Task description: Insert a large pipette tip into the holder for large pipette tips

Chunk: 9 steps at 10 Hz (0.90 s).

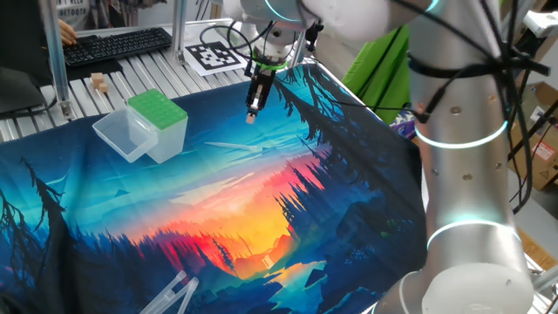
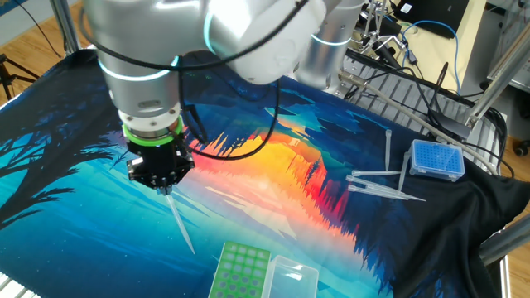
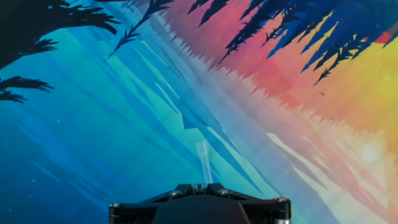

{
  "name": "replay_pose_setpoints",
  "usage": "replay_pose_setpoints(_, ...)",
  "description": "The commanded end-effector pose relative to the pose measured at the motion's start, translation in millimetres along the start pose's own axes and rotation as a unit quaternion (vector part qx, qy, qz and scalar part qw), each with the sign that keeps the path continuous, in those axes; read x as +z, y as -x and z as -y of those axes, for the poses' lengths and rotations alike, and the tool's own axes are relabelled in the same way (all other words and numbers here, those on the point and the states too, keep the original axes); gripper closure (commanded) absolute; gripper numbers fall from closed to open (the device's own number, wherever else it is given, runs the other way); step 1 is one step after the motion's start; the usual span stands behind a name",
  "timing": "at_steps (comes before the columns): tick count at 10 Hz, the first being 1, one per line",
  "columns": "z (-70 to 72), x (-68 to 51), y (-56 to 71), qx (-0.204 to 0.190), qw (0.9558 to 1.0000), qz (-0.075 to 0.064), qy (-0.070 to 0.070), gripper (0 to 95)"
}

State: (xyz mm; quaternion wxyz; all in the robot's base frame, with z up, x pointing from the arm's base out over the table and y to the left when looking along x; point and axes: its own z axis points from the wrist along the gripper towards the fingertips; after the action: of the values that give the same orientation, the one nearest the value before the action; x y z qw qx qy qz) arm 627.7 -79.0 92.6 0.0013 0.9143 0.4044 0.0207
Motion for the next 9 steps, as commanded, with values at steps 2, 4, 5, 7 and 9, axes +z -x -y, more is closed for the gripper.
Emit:
replay_pose_setpoints(2, -5.4, 6.4, 0.5, -0.013, 0.9999, 0.006, 0.002, 95.0)
replay_pose_setpoints(4, -11.6, 6.8, 6.8, -0.024, 0.9997, 0.006, 0.002, 95.0)
replay_pose_setpoints(5, -13.5, 7.5, 11.4, -0.024, 0.9997, 0.005, 0.001, 95.0)
replay_pose_setpoints(7, -16.2, 9.1, 20.2, -0.027, 0.9996, 0.002, 0.002, 95.0)
replay_pose_setpoints(9, -19.0, 10.8, 30.8, -0.033, 0.9994, -0.004, 0.0, 95.0)
